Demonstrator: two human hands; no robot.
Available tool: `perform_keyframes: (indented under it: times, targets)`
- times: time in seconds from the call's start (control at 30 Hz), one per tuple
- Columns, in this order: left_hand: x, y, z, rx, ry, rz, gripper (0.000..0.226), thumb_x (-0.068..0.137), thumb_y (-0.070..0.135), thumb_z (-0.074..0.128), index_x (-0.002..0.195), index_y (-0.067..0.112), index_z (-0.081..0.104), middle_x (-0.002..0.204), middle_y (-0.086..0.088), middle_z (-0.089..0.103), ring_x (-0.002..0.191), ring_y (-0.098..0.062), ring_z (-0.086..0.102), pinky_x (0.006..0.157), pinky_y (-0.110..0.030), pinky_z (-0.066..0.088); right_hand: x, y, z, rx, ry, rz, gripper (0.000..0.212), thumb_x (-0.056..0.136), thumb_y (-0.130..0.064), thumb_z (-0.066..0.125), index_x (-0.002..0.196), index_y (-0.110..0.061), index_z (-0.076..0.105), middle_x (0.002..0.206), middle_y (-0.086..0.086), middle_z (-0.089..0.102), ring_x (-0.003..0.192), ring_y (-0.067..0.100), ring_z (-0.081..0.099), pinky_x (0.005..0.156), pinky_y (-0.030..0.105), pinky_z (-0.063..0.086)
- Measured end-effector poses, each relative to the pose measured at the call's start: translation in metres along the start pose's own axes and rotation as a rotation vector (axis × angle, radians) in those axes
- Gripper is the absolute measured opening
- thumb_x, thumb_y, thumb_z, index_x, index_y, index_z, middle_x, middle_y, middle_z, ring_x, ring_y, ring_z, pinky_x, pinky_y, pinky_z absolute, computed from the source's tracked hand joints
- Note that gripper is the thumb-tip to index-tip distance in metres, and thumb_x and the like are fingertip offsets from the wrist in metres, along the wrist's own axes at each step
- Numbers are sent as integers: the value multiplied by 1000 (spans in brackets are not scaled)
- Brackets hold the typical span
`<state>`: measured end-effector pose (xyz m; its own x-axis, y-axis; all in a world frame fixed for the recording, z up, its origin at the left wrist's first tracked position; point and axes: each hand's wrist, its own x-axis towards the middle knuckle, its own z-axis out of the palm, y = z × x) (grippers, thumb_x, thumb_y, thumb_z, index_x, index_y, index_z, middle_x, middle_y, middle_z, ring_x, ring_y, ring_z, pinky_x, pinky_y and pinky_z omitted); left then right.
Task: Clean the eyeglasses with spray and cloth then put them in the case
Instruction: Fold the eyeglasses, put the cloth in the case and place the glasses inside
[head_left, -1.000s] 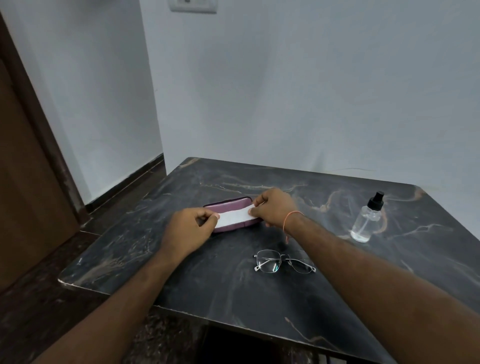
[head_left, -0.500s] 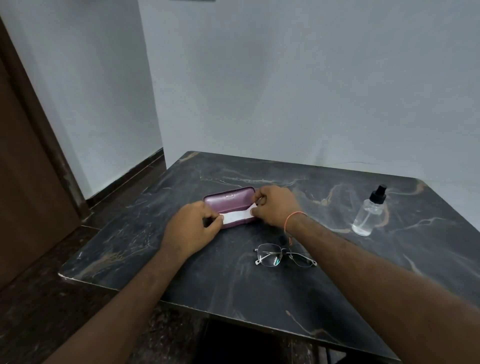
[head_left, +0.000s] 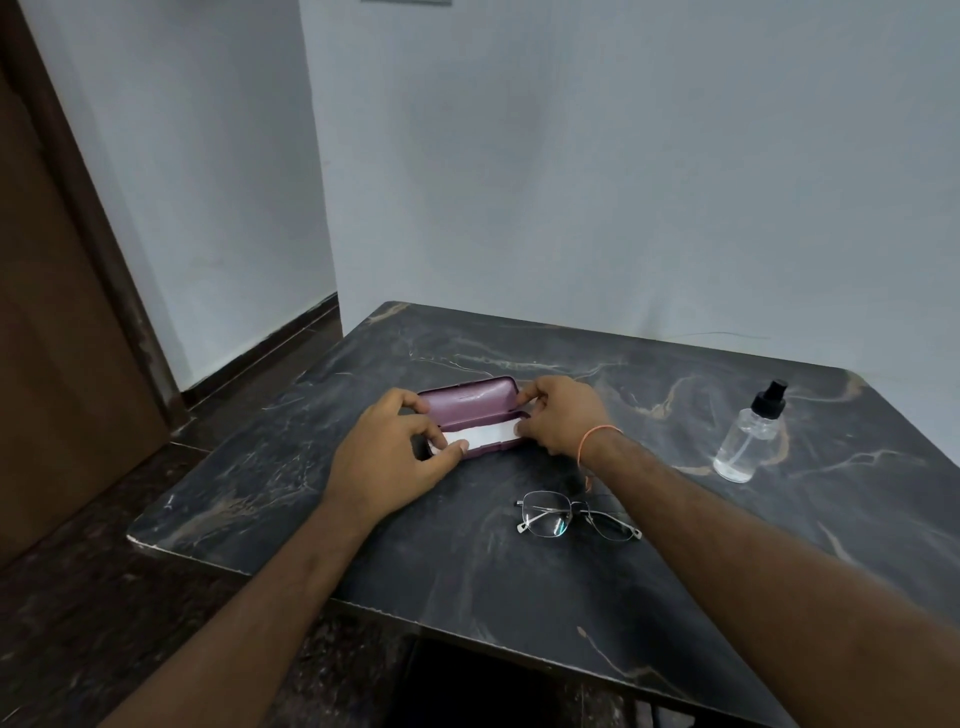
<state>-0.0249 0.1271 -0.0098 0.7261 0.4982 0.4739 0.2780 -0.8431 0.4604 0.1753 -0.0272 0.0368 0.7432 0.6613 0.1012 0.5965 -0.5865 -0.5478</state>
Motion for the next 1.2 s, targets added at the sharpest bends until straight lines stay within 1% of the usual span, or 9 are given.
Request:
perform_keyframes:
  times: [0.13,0.37,0.47,0.6,0.8,0.97,1.03,1.1,1.2]
  targets:
    - [1,-2,-2,-10,-36,-12,38,76,74,83,88,39,77,140,21,51,118,-5,58,89,-32,59,2,0,-1,82,-35,86,33,80,-10,87,97,-31,69,90,2,75,69,29,79,63,42,68]
    - [-1,0,-6,-177,-67,4,38,78,58,91,109,42,76,164,21,37,129,-1,51,103,-33,52,7,10,7,201,-22,158,37,78,-3,82,102,-28,69,93,8,76,62,27,77,64,45,69]
    - [-1,0,-8,-245,-93,-32,60,77,57,92,129,42,67,171,19,28,141,-1,41,113,-36,46,9,13,8,237,-33,170,38,78,-1,82,100,-29,67,93,8,75,59,21,72,64,43,69]
    - [3,-1,-9,-218,-88,-153,94,68,78,85,149,52,44,167,14,42,149,-18,49,122,-61,41,9,15,7,271,-43,168,38,79,0,82,105,-25,69,90,8,75,57,21,70,62,40,68]
    - [10,-2,-9,-142,-166,-232,120,62,87,82,161,51,25,162,13,55,151,-25,50,123,-58,28,3,18,3,374,-58,130,33,84,-4,85,100,-27,66,95,6,70,67,18,69,54,28,59]
    - [11,-3,-8,-132,-185,-227,114,67,81,85,161,49,29,152,17,64,151,-23,49,122,-58,27,-14,21,-10,413,-89,73,24,91,-16,83,108,-24,68,97,5,70,85,18,70,63,31,64]
    - [11,-5,-7,-144,-184,-225,112,67,81,85,160,49,32,151,16,65,149,-23,51,122,-59,26,-24,23,-20,363,-65,39,23,93,-20,81,114,-21,70,99,2,71,82,14,69,63,26,63]
    - [11,-5,-7,-131,-187,-215,108,68,81,85,159,49,34,153,16,64,149,-23,51,122,-60,27,-39,24,-34,220,-30,-51,17,94,-25,79,109,-22,74,97,-7,73,76,1,65,65,11,53]
    - [11,-4,-7,-105,-183,-195,100,70,81,83,155,49,41,153,15,62,146,-22,54,120,-59,31,-66,27,-54,-14,-70,-187,7,93,-35,79,93,-28,78,89,-14,76,72,-9,63,71,11,44]
